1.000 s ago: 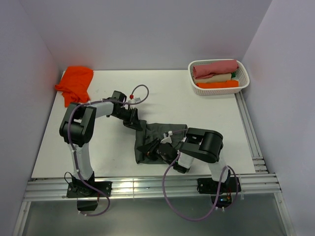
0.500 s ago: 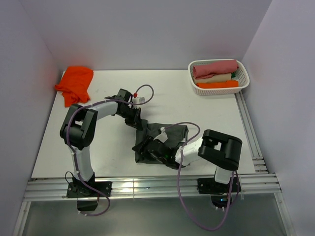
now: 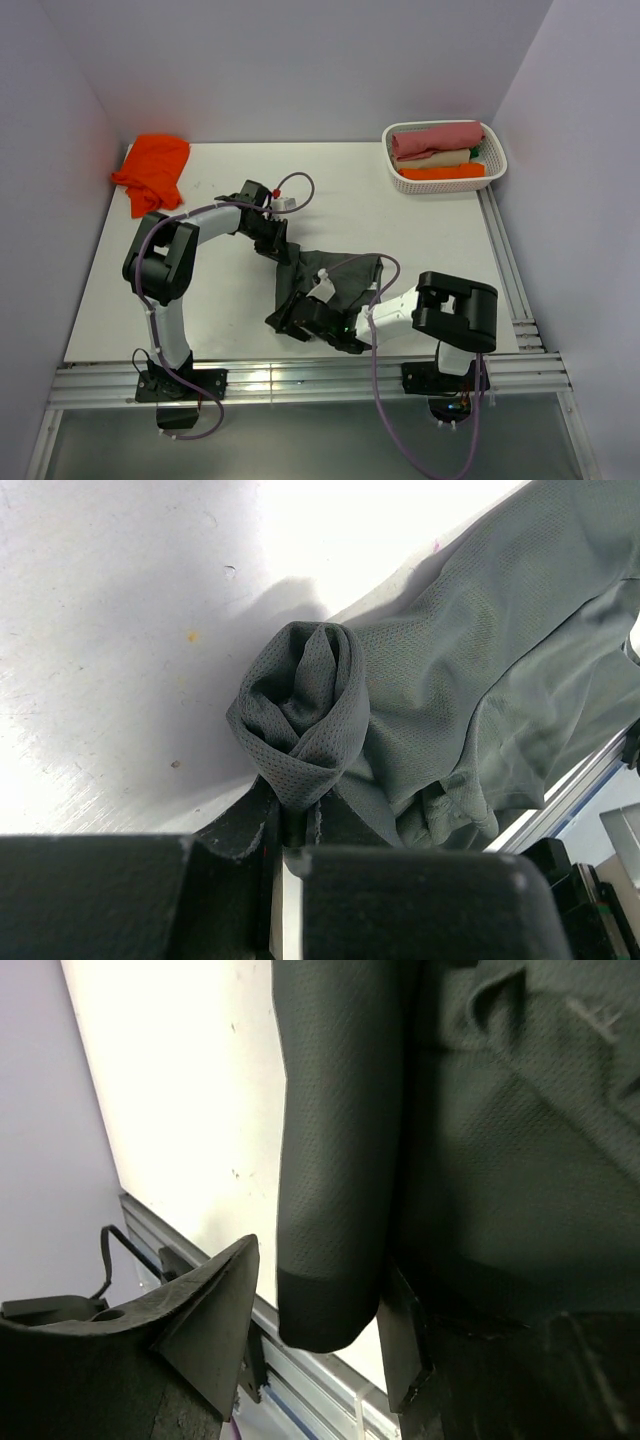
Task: Roll the t-shirts
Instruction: Roll the tshirt
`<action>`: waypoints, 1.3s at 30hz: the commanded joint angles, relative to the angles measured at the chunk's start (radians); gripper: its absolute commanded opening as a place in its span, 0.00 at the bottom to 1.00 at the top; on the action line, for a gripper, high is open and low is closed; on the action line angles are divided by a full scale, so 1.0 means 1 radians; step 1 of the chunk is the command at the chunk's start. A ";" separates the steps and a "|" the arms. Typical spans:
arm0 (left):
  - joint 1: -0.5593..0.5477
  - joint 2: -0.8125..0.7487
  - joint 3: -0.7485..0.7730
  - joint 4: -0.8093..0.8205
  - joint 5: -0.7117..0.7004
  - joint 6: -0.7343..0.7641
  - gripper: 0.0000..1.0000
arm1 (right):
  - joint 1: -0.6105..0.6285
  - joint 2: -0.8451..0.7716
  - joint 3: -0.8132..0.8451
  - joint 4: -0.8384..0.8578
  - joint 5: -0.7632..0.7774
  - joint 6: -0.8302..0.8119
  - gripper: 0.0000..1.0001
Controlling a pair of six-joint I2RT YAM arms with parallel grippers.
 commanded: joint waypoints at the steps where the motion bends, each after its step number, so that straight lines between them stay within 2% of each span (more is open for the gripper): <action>1: -0.003 0.004 0.001 0.029 -0.146 0.035 0.00 | 0.027 -0.015 0.032 -0.118 -0.030 -0.014 0.57; 5: -0.003 0.001 0.003 0.021 -0.145 0.042 0.01 | 0.049 -0.047 0.103 -0.295 0.014 -0.027 0.57; 6: -0.004 0.001 0.003 0.020 -0.145 0.046 0.00 | 0.052 -0.073 0.124 -0.396 0.028 -0.043 0.57; 9: -0.007 0.001 0.005 0.014 -0.149 0.052 0.01 | 0.061 -0.138 0.216 -0.560 0.091 -0.075 0.57; 11: -0.009 -0.002 0.005 0.011 -0.150 0.053 0.01 | 0.070 -0.182 0.278 -0.595 0.103 -0.148 0.57; 16: -0.015 0.003 0.012 0.001 -0.154 0.055 0.01 | 0.073 -0.201 0.470 -0.811 0.244 -0.247 0.59; 19: -0.018 0.001 0.012 0.001 -0.160 0.055 0.01 | 0.028 -0.146 0.557 -0.889 0.287 -0.287 0.56; 29: -0.026 -0.008 0.014 -0.009 -0.177 0.058 0.01 | -0.104 0.165 0.746 -0.880 0.298 -0.396 0.52; 32: -0.029 -0.008 0.014 -0.011 -0.183 0.059 0.01 | -0.114 0.262 0.842 -0.943 0.323 -0.396 0.52; 34: -0.030 -0.010 0.015 -0.011 -0.183 0.058 0.01 | -0.111 0.307 0.928 -1.055 0.341 -0.377 0.52; 39: -0.030 -0.008 0.015 -0.009 -0.185 0.058 0.04 | -0.097 0.370 0.982 -1.171 0.344 -0.327 0.51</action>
